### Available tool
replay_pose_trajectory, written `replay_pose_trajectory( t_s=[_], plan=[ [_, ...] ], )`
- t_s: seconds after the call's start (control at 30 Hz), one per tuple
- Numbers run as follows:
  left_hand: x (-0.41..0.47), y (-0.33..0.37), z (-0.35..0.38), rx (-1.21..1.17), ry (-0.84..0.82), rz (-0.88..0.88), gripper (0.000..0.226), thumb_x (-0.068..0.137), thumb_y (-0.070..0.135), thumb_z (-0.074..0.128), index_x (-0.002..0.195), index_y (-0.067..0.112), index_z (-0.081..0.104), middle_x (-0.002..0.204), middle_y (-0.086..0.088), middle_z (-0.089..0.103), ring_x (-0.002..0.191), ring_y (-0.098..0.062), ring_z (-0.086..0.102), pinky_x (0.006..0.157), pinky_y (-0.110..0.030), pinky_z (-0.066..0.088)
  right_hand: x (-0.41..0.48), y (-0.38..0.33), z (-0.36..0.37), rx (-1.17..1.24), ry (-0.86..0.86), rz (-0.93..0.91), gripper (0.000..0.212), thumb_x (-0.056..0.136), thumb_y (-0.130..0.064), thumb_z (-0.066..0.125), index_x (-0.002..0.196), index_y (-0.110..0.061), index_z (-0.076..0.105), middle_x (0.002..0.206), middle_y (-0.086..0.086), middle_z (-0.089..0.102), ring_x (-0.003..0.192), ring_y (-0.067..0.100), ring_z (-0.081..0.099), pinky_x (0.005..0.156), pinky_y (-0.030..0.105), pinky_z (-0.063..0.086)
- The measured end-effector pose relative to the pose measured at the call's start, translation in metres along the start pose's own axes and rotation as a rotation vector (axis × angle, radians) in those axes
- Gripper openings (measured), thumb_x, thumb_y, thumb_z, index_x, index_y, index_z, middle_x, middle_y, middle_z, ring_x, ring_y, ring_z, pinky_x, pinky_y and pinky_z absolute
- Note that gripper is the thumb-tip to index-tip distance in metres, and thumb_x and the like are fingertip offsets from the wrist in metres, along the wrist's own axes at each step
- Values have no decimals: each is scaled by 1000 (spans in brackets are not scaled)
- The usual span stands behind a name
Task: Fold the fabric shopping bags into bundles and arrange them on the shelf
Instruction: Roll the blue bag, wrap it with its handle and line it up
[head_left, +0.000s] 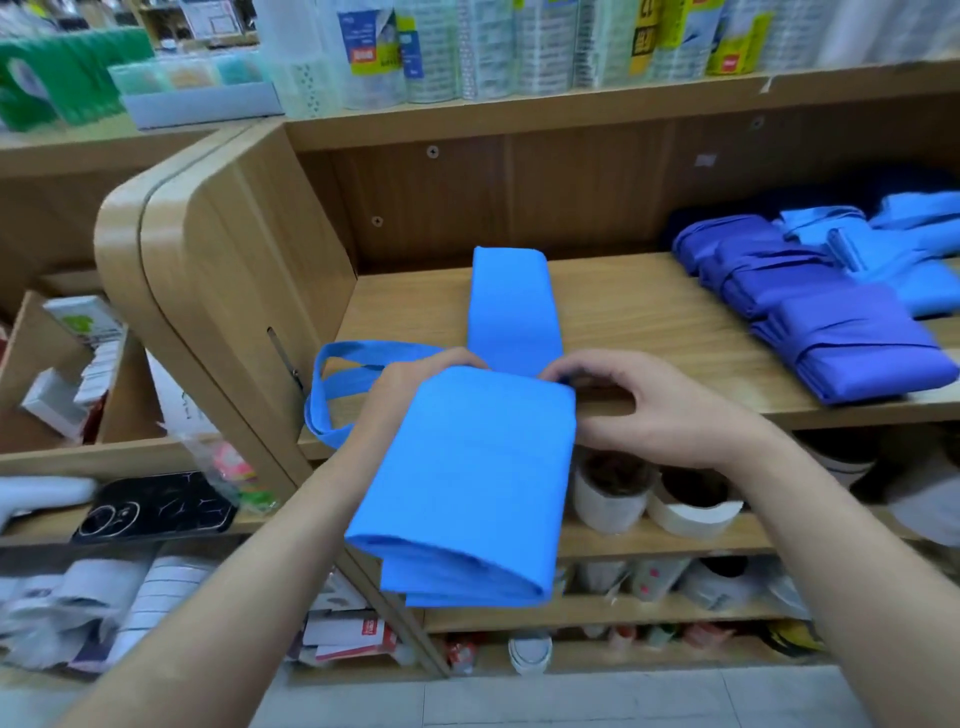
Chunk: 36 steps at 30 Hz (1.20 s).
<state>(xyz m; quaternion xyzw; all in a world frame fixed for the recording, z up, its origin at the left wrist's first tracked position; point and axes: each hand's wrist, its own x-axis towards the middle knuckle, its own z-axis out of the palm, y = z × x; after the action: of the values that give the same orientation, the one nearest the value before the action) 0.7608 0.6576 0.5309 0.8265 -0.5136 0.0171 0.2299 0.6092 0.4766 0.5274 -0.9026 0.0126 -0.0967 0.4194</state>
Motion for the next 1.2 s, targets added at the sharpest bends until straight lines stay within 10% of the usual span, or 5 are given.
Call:
replay_pose_trajectory(
  t_s=[0.37, 0.5, 0.87, 1.03, 1.2],
  plan=[
    [25, 67, -97, -985, 101, -68, 38, 68, 6, 74, 105, 12, 68, 97, 0, 77, 88, -17, 74, 65, -30, 59, 33, -88, -46, 430, 477, -81, 10, 97, -10, 58, 90, -8, 64, 52, -11, 61, 39, 0, 49, 36, 15, 33],
    [37, 78, -116, -1071, 132, -60, 35, 75, 1, 70, 110, 5, 68, 105, -7, 75, 95, -22, 72, 76, -36, 61, 40, -109, -67, 577, 433, -88, 13, 94, -13, 62, 105, -6, 65, 91, 14, 75, 82, 39, 72, 61, 54, 56],
    [56, 4, -1, -597, 231, -439, 38, 70, 11, 83, 104, 16, 66, 99, -2, 71, 97, -23, 67, 87, -37, 53, 55, 15, -24, 97, 390, 361, 16, 82, -6, 72, 80, -20, 67, 59, -4, 53, 50, 9, 51, 48, 25, 38],
    [30, 1, -5, 44, 396, 119, 54, 75, 6, 77, 127, 12, 62, 130, -7, 57, 122, -25, 52, 106, -40, 41, 62, 33, -23, -206, 328, 368, 16, 75, -23, 74, 66, -19, 62, 75, -2, 68, 78, 22, 63, 72, 38, 52],
    [0, 11, -15, -6, -184, 215, 53, 90, 54, 46, 126, 21, 65, 135, 9, 58, 131, -3, 45, 110, -16, 31, 62, 36, -22, -113, 294, 352, 10, 76, -16, 78, 75, -12, 69, 78, 2, 69, 72, 15, 60, 71, 35, 49]
  ],
)
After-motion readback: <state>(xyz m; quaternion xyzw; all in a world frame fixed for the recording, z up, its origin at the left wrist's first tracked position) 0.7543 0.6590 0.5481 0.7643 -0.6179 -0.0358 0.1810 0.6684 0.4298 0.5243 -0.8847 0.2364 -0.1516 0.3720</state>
